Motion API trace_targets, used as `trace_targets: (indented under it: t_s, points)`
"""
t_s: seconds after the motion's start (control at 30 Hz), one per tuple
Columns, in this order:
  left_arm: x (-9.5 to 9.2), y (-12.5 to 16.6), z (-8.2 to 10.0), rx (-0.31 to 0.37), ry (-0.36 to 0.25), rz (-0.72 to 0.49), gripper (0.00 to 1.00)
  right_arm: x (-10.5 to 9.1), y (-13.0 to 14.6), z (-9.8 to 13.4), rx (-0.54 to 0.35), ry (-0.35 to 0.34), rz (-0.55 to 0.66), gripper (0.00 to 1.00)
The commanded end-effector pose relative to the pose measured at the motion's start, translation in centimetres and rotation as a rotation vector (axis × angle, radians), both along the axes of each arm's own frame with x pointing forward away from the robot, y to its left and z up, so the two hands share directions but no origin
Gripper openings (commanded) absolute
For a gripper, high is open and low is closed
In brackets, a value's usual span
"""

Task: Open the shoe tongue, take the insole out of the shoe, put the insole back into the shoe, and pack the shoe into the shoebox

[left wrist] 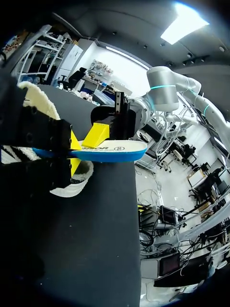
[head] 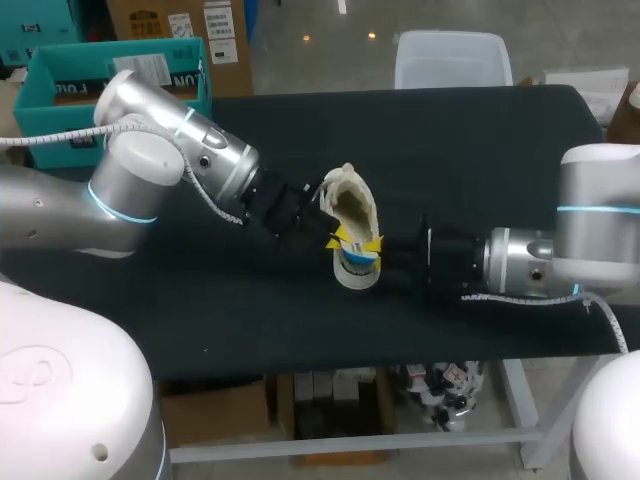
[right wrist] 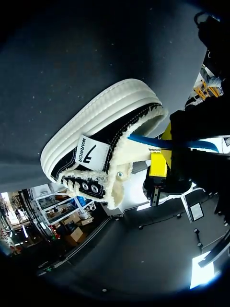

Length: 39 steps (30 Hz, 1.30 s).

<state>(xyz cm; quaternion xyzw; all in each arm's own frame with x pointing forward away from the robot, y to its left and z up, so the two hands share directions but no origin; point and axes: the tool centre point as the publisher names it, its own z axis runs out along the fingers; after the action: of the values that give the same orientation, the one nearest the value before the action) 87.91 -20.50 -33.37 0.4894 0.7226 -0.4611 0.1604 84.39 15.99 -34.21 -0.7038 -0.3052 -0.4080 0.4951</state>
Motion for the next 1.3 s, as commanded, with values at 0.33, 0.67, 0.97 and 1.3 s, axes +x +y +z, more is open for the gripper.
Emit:
trace_targets:
  t_s: [0.33,0.67,0.97,1.3]
  points:
    - [1.6,-0.5,-1.0,0.052,-0.003,0.054,0.00,2.6,0.5,-1.7,-0.020,-0.008,0.005,0.00]
    - [1.7,-0.3,-0.6,0.035,0.007,0.054,0.00,2.6,0.5,0.0,-0.052,-0.045,-0.004,0.00]
    - [1.1,-0.6,1.0,0.017,-0.053,0.042,0.00,1.8,0.4,1.2,-0.072,-0.135,-0.002,0.00]
    - [1.3,-1.2,1.5,0.049,-0.108,0.018,0.00,2.2,0.2,0.8,-0.098,-0.246,0.008,0.00]
